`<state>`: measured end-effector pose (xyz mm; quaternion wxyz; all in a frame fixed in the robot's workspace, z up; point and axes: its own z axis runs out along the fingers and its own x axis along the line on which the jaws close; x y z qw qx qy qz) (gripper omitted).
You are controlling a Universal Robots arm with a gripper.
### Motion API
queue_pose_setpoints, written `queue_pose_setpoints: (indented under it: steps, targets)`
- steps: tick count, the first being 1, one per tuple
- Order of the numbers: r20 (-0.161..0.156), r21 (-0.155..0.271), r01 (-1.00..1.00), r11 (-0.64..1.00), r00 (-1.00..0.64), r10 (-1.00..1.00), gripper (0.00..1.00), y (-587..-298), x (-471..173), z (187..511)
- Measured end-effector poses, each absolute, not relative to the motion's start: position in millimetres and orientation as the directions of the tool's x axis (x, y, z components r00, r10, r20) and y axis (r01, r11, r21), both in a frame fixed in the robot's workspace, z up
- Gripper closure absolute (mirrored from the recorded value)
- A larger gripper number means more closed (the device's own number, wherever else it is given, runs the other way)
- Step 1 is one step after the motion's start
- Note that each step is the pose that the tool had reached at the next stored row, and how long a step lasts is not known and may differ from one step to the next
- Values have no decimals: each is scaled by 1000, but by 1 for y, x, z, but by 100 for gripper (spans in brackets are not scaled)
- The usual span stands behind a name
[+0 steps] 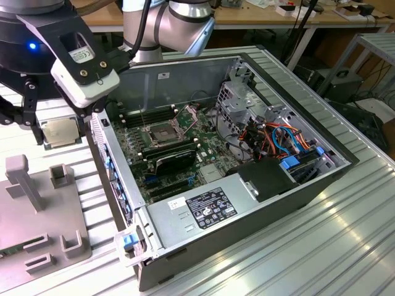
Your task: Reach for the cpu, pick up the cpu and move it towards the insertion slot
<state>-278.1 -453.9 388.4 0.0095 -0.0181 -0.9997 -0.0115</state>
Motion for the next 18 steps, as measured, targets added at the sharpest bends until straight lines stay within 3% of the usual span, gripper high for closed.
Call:
queue_pose_setpoints:
  steps: [18]
  targets:
    - [19, 23, 36, 999, -999, 36, 45, -454, -258, 388]
